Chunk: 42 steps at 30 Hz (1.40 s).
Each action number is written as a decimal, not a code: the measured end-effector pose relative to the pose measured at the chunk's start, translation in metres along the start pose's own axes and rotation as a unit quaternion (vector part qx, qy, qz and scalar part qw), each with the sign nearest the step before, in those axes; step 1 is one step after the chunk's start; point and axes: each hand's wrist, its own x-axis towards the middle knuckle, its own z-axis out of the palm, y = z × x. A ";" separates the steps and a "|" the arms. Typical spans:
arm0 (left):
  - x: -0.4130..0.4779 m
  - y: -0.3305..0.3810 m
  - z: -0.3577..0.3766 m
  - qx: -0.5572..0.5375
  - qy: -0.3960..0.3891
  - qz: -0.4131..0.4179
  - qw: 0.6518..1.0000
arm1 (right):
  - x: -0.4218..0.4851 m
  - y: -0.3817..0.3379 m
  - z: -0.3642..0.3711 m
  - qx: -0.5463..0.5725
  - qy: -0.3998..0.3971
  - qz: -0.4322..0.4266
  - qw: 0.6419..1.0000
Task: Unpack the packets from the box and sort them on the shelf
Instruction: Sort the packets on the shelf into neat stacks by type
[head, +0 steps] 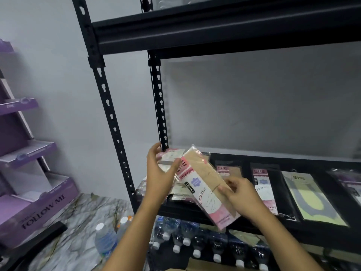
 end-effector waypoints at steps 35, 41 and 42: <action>-0.035 -0.047 0.141 0.184 -0.226 -0.111 0.950 | 0.036 0.086 -0.001 -0.105 0.091 0.122 0.983; -0.039 -0.054 0.143 0.276 -0.250 -0.086 0.924 | 0.030 0.087 0.006 -0.163 0.067 0.131 0.976; -0.039 -0.054 0.143 0.273 -0.252 -0.086 0.924 | 0.030 0.088 0.006 -0.159 0.071 0.130 0.976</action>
